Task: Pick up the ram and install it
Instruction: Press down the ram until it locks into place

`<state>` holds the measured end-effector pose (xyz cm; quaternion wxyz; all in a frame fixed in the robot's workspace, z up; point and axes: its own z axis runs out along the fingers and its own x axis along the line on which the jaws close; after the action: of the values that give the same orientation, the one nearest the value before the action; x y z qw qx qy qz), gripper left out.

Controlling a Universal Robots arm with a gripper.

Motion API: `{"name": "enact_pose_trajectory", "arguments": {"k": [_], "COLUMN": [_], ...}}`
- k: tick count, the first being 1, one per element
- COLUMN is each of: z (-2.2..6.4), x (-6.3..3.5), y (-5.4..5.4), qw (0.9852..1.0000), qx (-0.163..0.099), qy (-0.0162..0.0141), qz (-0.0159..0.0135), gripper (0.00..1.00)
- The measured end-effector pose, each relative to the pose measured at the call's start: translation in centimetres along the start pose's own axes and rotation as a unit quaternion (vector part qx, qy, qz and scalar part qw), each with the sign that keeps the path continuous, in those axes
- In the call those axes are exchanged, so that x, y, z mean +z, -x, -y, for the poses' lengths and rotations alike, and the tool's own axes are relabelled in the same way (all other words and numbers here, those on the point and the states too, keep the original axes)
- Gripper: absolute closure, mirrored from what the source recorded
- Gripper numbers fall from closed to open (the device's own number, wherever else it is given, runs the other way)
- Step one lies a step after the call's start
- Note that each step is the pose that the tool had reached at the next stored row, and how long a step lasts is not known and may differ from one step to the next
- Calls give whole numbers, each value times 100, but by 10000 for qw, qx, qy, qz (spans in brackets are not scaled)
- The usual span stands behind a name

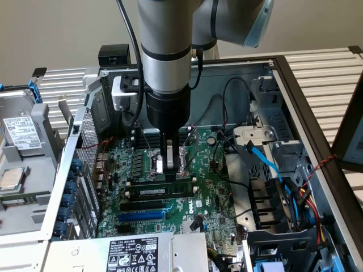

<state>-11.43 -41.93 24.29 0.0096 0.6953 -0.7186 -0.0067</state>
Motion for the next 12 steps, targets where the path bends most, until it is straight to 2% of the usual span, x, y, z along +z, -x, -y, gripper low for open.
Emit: {"name": "enact_pose_trajectory", "arguments": {"k": [5, 12], "z": [52, 74], "x": [20, 58], "y": [3, 7], "qw": [10000, 10000], "qx": [0, 0], "qy": [0, 1], "qz": [0, -1], "gripper": [90, 90]}}
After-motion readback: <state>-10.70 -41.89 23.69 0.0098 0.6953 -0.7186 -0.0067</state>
